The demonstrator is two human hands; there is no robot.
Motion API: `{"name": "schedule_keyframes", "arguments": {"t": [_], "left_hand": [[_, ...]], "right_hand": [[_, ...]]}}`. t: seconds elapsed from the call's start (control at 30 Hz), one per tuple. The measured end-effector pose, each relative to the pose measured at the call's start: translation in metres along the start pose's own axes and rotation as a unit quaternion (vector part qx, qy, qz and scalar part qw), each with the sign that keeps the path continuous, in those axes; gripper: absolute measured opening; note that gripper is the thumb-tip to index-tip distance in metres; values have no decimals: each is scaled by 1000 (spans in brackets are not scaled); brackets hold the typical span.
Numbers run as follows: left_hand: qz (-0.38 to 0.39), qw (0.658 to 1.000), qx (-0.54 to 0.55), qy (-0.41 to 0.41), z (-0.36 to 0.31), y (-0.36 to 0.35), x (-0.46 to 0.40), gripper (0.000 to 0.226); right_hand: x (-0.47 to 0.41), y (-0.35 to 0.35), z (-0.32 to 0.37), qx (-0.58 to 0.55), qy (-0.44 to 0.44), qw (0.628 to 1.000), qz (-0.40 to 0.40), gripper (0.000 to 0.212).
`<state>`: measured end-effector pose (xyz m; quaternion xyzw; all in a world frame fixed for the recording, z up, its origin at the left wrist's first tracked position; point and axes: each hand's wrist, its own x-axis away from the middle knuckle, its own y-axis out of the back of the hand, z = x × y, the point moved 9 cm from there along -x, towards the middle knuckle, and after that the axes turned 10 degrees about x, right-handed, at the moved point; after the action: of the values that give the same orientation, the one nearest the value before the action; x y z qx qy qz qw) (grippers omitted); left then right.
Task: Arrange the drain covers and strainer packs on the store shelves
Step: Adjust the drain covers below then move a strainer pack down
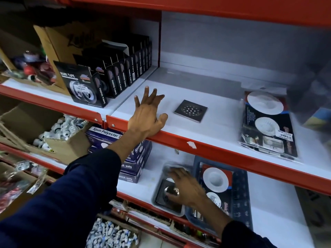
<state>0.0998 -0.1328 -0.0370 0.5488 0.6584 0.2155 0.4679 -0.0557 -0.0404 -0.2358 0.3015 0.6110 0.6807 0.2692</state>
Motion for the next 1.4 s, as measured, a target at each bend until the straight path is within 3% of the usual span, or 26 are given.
{"name": "schedule_keyframes", "arguments": {"t": [0.07,0.13,0.17,0.23,0.47,0.6,0.7,0.8,0.97,1.13,1.23,1.4], "left_hand": [[1,1000,-7,-2,0,-1,0,77],[0,1000,-11,-4,0,-1,0,79],[1,1000,-12,-5,0,-2,0,79],[1,1000,-16,-6,-1,-2,1,80],[4,1000,-4,-3,-2,-1,3,83],[9,1000,-2,2,-4,0,2,87],[8,1000,0,3,-4,1,1,86],[4,1000,2,0,-3,1,1,85],[1,1000,2,-3,-3,1,1,84],[2,1000,-3,4,-3,2,1,84],[3,1000,-10,-1,-4,2,2,83],[4,1000,-3,2,-3,1,4,80]], "right_hand": [[12,50,8,15,31,992,-118,56],[28,101,17,52,73,956,-279,37],[37,124,20,71,84,931,-347,33],[44,165,22,96,69,905,-408,34],[-5,235,-35,65,-105,937,-327,60],[-59,214,-92,12,-164,978,-126,82],[-80,204,-106,9,-137,989,-53,84],[-87,205,-111,18,-127,989,-69,80],[-75,216,-110,26,-129,986,-99,95],[-22,254,-63,59,-71,963,-252,103],[19,255,-33,42,-25,952,-302,102],[58,213,-2,96,56,948,-299,97]]}}
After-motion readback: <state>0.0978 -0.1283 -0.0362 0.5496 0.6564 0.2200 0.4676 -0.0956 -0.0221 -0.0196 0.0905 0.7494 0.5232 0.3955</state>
